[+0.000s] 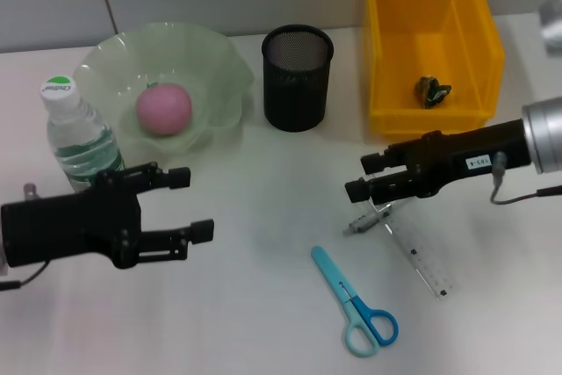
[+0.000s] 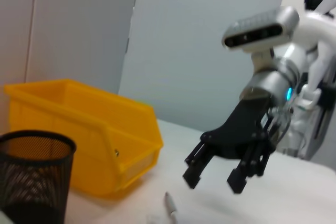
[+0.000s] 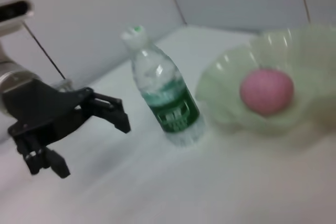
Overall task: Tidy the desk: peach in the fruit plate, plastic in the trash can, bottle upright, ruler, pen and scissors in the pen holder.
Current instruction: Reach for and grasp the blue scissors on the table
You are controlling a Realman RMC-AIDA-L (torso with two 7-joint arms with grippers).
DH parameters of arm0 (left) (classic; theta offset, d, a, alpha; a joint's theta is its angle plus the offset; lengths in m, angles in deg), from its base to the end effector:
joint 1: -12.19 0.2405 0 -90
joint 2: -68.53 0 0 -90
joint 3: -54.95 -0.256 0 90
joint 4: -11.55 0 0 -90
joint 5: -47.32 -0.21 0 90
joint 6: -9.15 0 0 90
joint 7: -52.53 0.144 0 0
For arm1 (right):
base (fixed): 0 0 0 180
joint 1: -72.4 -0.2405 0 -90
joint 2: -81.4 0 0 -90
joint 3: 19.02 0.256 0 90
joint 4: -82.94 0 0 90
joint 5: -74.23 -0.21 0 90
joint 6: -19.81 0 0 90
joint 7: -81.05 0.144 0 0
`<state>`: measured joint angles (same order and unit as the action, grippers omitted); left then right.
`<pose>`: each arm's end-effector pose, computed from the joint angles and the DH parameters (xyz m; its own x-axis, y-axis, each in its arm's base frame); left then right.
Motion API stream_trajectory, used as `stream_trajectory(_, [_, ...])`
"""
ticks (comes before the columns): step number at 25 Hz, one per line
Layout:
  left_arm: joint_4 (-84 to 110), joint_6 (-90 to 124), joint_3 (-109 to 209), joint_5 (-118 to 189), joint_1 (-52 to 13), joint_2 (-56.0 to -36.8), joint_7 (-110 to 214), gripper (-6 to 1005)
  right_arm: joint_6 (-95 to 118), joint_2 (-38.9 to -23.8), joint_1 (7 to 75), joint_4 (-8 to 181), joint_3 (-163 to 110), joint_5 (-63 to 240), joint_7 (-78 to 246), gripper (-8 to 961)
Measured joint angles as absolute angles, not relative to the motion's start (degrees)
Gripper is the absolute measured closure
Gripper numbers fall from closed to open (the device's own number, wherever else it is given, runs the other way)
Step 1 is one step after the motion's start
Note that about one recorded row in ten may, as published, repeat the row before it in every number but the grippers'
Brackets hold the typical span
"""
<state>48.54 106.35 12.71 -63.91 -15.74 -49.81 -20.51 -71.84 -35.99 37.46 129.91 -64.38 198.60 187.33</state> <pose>-0.2585 0.3050 0.0010 0.8018 0.2540 0.5409 0.3426 -0.9370 -0.0678 0.2386 0.3510 0.0150 0.7537 -0.5880 -0.2935 -0.6229 -0.7816 -0.0337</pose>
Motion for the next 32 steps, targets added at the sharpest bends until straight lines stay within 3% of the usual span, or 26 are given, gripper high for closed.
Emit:
stream_trajectory(5, [47.8,104.5,10.4,-64.0,-14.7,-49.85,-17.3,153,-73.2,-36.02,34.5,135.8,-70.5,203.2,203.1,233])
stream_trajectory(13, [46.6,103.2,9.6,-64.0,-13.4,-49.86,-13.5,153,-76.3,-35.13,21.9,133.7,-79.9,217.3,225.3,232])
stream_trajectory(21, [46.3,102.9,9.6,-63.7,-12.2,-49.86,-12.3,154,-76.0,-36.78,9.4,123.1,-81.7,225.4,232.1,233])
stream_trajectory(32, [46.3,103.3,9.6,-63.5,-12.4,-49.86,-12.2,154,-70.1,-38.13,5.1,116.7,-86.0,226.3,233.6,232])
